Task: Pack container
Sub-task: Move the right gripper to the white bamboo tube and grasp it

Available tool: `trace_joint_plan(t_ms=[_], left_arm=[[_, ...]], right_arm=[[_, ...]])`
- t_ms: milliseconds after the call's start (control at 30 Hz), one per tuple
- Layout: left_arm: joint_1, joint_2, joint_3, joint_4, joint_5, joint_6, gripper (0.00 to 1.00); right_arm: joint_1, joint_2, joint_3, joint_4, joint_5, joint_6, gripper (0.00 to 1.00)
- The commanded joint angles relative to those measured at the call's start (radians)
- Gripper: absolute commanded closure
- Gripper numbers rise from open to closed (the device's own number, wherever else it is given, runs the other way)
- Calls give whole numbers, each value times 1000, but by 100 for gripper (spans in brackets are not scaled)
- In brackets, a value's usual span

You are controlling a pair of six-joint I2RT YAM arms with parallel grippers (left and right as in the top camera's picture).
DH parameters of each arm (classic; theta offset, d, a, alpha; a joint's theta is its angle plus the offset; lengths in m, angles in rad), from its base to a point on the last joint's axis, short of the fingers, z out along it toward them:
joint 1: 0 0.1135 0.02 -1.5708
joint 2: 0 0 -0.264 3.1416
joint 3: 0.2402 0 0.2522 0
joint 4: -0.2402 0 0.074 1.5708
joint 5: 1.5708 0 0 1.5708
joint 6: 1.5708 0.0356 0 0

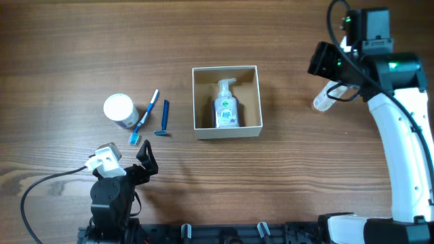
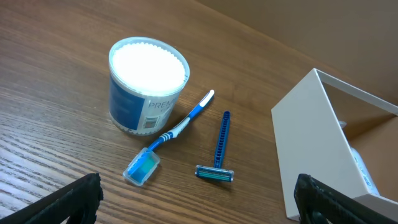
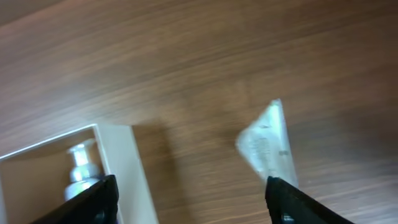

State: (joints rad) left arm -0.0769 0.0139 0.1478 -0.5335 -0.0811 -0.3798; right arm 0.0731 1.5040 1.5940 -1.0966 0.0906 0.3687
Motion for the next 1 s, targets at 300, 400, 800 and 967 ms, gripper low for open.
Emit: trace_joint_plan(t_ms=[300,400,800,967], left_arm=[[-3,-7,-3,3,2,5,0],[-3,-7,-3,3,2,5,0],[-3,-7,-3,3,2,5,0],[-3,-7,-3,3,2,5,0]], right_arm=[[-154,54,-54,-13,62,1,34],[-154,112,-69,1,56,-2,40],[-152,130,-62,18,12,-2,96],[-95,-2,5,-26,-19,-29,95]])
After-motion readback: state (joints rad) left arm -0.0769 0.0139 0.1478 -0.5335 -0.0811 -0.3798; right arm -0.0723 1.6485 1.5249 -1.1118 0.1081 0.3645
